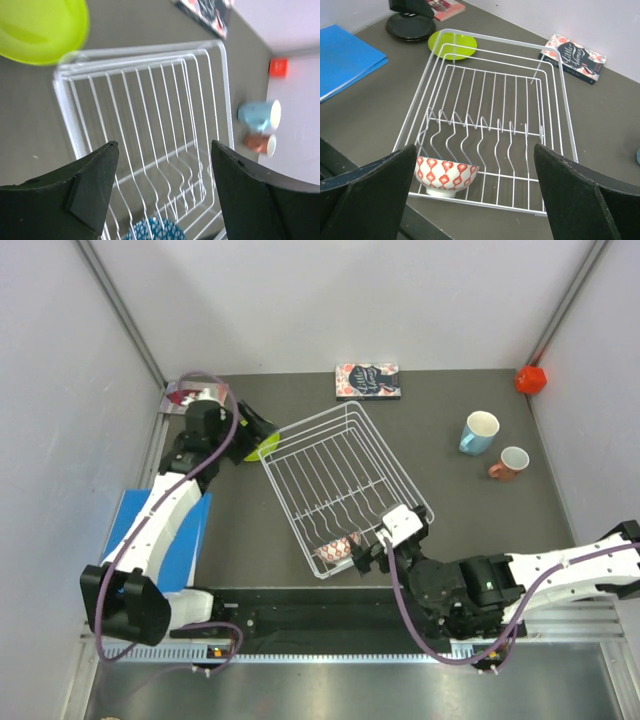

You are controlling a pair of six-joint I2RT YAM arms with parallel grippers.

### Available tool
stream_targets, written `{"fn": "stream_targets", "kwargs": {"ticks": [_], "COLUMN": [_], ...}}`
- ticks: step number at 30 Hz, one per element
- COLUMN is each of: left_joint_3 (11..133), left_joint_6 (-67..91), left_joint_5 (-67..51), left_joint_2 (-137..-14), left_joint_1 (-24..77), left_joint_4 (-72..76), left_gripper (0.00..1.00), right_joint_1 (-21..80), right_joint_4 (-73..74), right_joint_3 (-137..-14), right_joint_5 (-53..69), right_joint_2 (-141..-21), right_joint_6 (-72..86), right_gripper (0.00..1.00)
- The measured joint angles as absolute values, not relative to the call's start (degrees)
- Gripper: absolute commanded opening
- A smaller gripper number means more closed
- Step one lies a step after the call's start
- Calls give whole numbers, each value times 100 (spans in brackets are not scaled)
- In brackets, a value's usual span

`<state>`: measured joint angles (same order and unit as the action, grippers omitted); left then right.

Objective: Unload the mixed dishes from the dish rack
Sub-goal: Pick up the bowl from the dish rack.

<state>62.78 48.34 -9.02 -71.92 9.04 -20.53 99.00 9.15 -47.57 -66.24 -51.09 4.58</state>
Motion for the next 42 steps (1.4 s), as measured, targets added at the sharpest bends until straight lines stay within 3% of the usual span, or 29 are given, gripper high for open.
{"fn": "stream_targets", "kwargs": {"ticks": [10, 18, 28, 42], "left_joint_3": [6005, 6119, 5988, 5690], "left_joint_6": [3927, 2246, 1020, 561], "left_joint_5": [-150, -1406, -2930, -2915], "left_joint_2": [-6978, -7063, -7142, -7686], "left_joint_1": [2821, 3889, 4506, 4987], "left_joint_4": [-2460, -2792, -2947, -3216], "left_gripper": [70, 67, 66, 66], "right_joint_1": [8567, 8119, 8036, 7968], "right_joint_4": [1920, 1953, 1861, 1850], "right_joint_3": [-5183, -5186, -5271, -5258], "right_joint_5": [-6108, -5710, -5430, -5408], "right_joint_2": [-5105, -5041, -5247, -4735], "right_joint_6": [1678, 1979, 1979, 1981], "right_gripper": [100, 100, 100, 100]}}
